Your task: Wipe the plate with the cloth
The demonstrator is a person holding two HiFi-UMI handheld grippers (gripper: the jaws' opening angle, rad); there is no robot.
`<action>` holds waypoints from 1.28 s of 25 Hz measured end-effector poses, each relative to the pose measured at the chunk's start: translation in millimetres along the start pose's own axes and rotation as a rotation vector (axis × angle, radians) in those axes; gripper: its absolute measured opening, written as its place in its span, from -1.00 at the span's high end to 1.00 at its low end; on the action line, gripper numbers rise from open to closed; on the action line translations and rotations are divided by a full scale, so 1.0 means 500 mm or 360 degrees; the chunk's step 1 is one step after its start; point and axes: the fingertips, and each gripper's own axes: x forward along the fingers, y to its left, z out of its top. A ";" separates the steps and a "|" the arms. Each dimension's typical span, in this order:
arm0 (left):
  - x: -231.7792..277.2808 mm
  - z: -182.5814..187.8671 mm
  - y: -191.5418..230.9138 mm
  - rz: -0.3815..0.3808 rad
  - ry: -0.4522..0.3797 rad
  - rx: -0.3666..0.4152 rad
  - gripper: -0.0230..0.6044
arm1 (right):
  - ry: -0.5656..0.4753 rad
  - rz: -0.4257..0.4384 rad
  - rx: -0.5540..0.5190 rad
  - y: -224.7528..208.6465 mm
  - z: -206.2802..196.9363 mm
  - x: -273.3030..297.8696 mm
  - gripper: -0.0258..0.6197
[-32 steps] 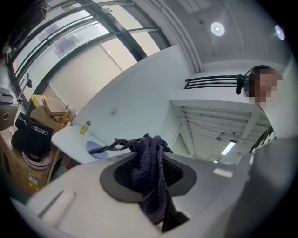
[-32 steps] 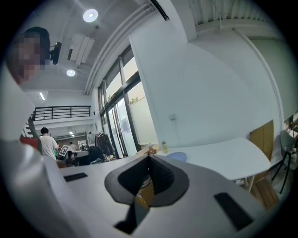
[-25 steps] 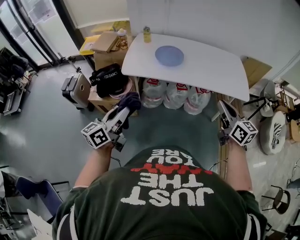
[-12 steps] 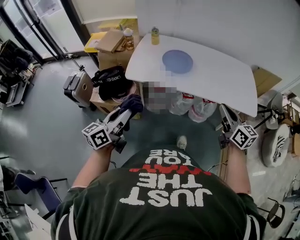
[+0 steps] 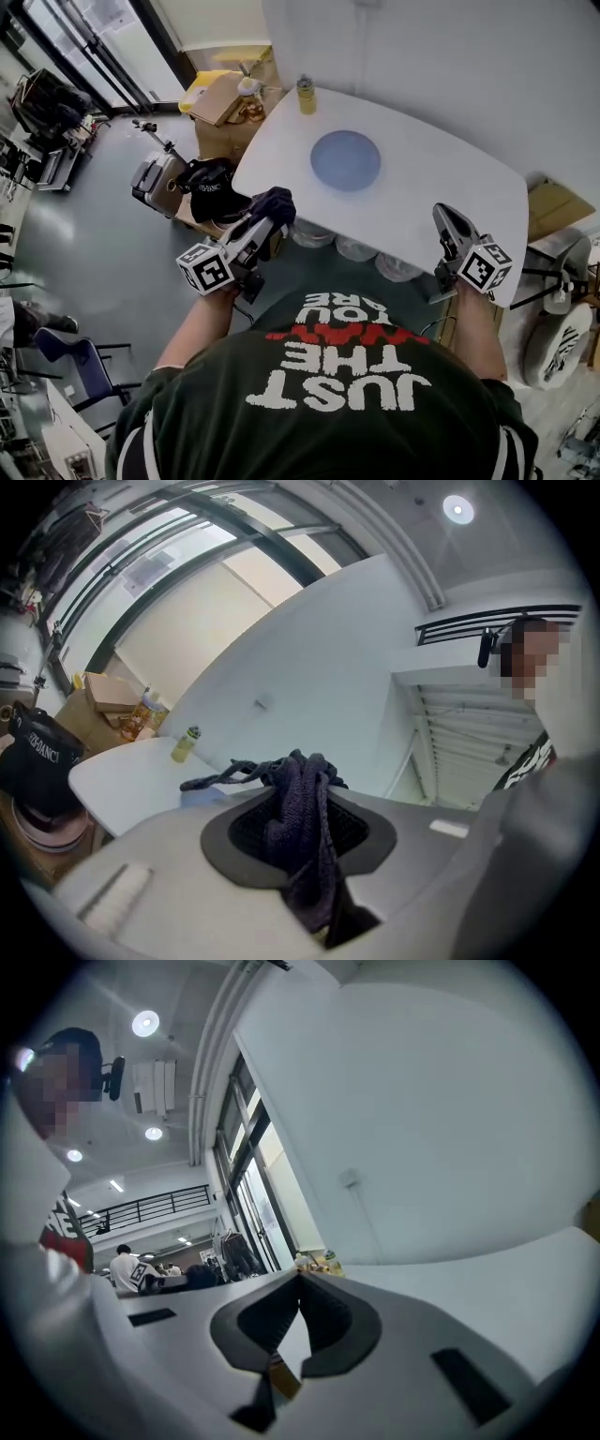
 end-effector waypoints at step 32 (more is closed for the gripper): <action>0.414 0.017 0.388 -0.0224 0.0724 0.0081 0.62 | 0.0596 -0.0502 0.0460 -0.256 -0.287 0.388 0.91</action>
